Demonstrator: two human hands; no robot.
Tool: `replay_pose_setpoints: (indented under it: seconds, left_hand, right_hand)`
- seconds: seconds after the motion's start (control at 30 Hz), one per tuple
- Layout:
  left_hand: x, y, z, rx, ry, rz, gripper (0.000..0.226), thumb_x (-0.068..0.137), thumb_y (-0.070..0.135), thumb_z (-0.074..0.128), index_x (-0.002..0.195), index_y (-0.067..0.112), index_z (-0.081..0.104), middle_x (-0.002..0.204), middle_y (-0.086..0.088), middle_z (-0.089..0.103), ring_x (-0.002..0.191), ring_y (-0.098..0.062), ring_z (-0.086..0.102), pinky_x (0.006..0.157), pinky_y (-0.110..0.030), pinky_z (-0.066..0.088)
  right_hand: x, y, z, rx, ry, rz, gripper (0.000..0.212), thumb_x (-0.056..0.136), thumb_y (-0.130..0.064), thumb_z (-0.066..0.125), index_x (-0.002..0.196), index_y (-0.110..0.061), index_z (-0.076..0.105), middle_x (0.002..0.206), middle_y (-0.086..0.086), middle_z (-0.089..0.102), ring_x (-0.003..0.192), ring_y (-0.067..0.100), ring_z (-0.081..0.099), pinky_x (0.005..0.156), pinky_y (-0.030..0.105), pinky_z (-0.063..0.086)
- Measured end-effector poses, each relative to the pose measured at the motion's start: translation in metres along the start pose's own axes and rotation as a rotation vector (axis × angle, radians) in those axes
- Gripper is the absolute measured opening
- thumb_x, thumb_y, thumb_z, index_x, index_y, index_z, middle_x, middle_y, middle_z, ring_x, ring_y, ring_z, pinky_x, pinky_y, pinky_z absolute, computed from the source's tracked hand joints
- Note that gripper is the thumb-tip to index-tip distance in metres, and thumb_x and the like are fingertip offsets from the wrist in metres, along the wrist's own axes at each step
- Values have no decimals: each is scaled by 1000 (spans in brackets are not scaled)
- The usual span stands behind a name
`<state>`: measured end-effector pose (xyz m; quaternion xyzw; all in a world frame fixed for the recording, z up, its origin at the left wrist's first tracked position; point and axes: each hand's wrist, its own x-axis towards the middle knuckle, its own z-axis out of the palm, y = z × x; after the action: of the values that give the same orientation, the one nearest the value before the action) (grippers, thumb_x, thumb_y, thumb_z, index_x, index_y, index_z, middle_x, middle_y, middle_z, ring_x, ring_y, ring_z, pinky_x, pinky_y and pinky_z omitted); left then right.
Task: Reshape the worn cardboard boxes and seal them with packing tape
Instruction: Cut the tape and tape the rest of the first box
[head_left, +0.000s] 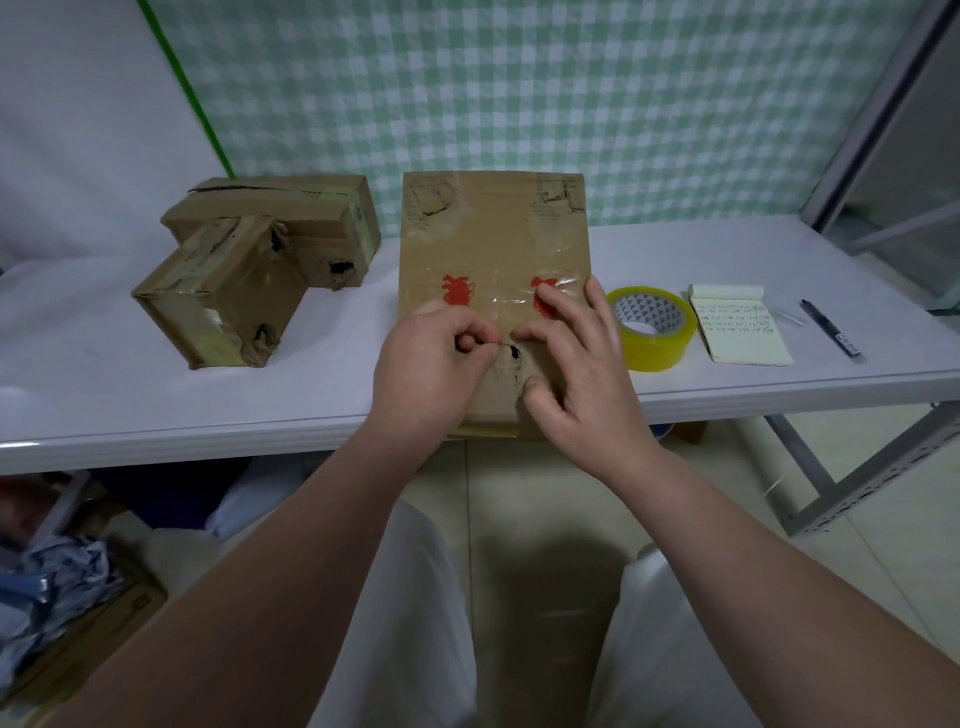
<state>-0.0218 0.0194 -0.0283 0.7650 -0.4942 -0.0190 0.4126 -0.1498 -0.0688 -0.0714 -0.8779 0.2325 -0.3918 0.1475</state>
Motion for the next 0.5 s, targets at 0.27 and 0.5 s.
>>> replay_pose_setpoints:
  seconds: [0.27,0.5]
  left_hand:
    - [1,-4,7,10,110,25,9,82,23,71,77,24,63,75,8,53,65,-4,47,61,-24,41]
    - [-10,-9,6,229,84,251,41,94,37,41,127,19,58,129,-4,51,123,-23,35,103,-45,33]
  right_hand:
    - [2,3,4,-29,12,15,38,89,-42,51,116,-17,60,147,3,41,146,33,10,117,20,-1]
    - [7,4,1,32,61,-28,35,95,-31,43,118,-9,59,142,8,46,143,8,10,120,27,3]
